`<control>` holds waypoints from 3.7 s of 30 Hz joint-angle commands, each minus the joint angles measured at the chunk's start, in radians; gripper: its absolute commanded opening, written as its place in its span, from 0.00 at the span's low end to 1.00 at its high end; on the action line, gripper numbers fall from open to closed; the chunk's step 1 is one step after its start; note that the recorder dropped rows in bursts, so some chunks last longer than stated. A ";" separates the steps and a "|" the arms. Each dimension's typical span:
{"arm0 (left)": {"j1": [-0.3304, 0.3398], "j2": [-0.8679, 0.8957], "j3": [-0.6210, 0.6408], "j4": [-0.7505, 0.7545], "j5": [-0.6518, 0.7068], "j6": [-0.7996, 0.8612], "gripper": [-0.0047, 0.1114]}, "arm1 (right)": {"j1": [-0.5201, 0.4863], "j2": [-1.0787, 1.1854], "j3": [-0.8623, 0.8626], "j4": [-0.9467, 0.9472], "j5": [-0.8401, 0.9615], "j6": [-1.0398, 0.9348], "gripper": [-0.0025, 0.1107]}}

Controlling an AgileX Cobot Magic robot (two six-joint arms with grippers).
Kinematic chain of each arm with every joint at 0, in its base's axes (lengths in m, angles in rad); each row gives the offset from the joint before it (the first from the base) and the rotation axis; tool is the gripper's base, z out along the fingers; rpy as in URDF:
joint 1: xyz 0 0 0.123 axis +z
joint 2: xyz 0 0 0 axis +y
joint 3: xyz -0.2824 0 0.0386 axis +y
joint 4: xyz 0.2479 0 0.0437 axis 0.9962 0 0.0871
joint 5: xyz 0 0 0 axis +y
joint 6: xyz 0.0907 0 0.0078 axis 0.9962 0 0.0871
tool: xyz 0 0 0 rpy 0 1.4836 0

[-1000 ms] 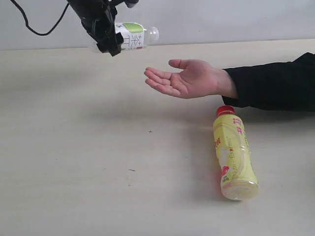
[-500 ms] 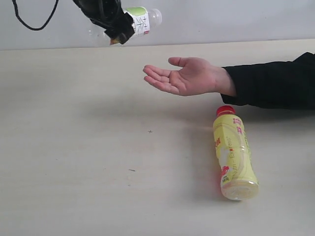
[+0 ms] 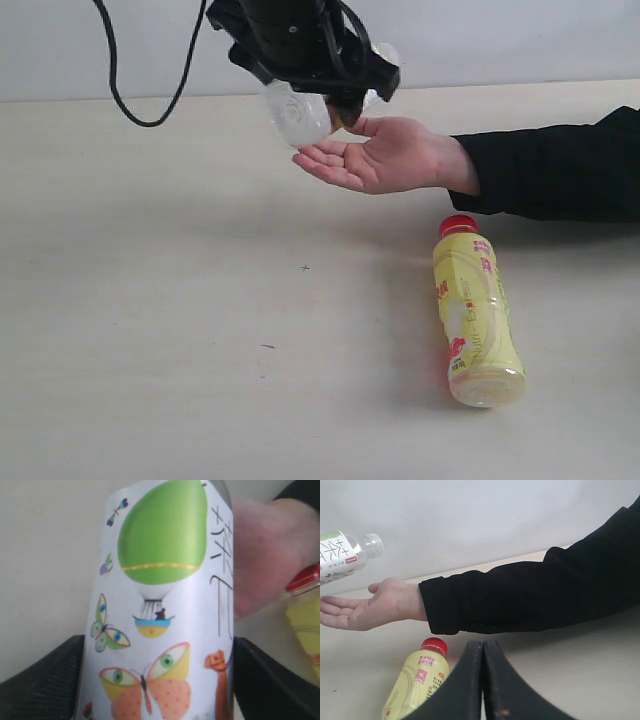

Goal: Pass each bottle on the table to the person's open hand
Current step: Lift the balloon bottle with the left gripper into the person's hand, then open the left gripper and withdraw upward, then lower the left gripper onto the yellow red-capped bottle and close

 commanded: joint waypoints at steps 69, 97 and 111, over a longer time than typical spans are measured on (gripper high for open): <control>-0.111 -0.253 0.379 0.064 -0.383 -0.006 0.22 | 0.000 -0.005 0.004 -0.001 -0.006 -0.001 0.02; -0.298 -0.544 0.889 -0.096 -0.794 0.407 0.04 | 0.000 -0.005 0.004 -0.001 -0.006 -0.001 0.02; -0.348 -0.218 0.588 -0.066 -0.687 -0.182 0.04 | 0.000 -0.005 0.004 -0.001 -0.006 -0.001 0.02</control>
